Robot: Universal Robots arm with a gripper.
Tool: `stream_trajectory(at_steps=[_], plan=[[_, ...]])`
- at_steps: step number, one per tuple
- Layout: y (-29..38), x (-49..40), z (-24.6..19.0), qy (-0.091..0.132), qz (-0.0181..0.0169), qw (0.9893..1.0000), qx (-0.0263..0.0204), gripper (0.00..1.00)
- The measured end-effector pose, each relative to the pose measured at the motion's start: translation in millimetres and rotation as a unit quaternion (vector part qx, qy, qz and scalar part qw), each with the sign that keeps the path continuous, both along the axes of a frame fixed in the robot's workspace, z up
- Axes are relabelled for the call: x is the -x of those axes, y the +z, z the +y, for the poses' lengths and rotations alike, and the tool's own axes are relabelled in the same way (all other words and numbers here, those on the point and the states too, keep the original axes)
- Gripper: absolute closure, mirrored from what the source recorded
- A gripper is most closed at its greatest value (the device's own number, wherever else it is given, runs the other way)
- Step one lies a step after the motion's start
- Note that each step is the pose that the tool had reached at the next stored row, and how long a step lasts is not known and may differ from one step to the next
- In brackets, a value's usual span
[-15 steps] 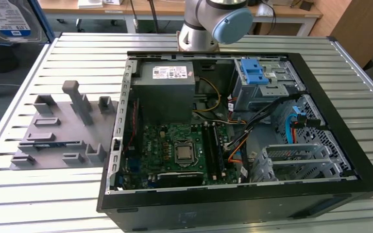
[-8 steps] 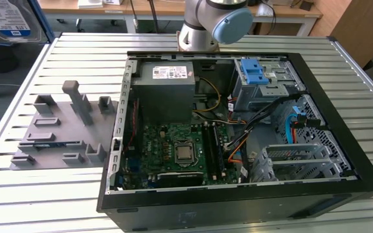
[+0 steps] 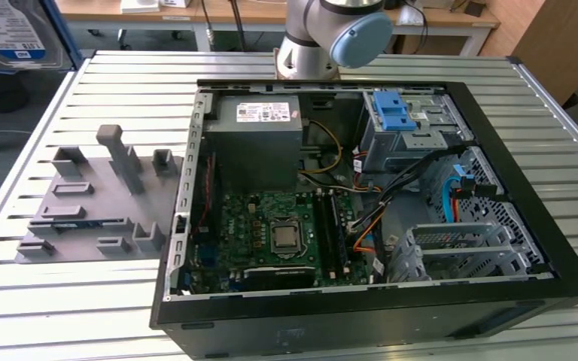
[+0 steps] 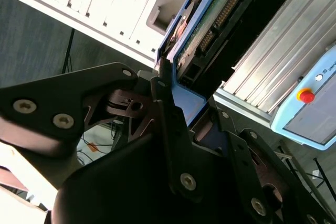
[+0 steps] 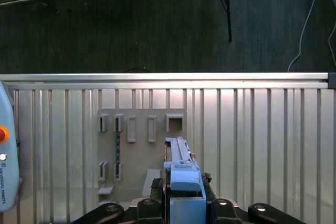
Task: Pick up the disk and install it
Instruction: 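Pick up the disk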
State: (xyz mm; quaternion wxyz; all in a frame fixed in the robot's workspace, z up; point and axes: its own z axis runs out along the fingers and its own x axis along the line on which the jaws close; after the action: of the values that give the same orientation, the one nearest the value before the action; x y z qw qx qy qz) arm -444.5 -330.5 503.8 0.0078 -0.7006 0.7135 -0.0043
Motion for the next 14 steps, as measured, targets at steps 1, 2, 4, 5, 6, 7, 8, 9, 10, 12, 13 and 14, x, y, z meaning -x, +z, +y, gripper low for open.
stream_trajectory(at_steps=[1,2,4,5,6,7,8,9,10,12,13,14], plan=[[0.1,-0.7,0.0,0.000,0.0001,1.0000,0.0000,0.64],[0.0,-1.8,-0.1,0.000,0.0001,1.0000,0.0000,0.64],[0.1,-4.3,0.0,0.000,0.0001,1.0000,0.0000,0.64],[0.1,-5.5,0.0,0.000,0.0001,1.0000,0.0000,0.64],[0.0,-6.7,0.0,0.000,0.0001,1.0000,0.0000,0.64],[0.1,-7.8,0.0,0.000,0.0001,1.0000,0.0000,0.64],[0.1,-9.0,0.0,0.000,0.0002,1.0000,0.0000,0.64],[0.1,-10.8,-0.1,0.000,0.0001,1.0000,0.0000,0.64],[0.0,-12.8,-0.1,0.000,0.0001,1.0000,0.0000,0.64],[0.0,-15.7,-0.1,0.000,0.0001,1.0000,0.0000,0.64],[0.0,-16.8,-0.1,0.000,0.0001,1.0000,0.0000,0.64],[0.1,-17.8,0.0,0.000,0.0001,1.0000,0.0000,0.64]])
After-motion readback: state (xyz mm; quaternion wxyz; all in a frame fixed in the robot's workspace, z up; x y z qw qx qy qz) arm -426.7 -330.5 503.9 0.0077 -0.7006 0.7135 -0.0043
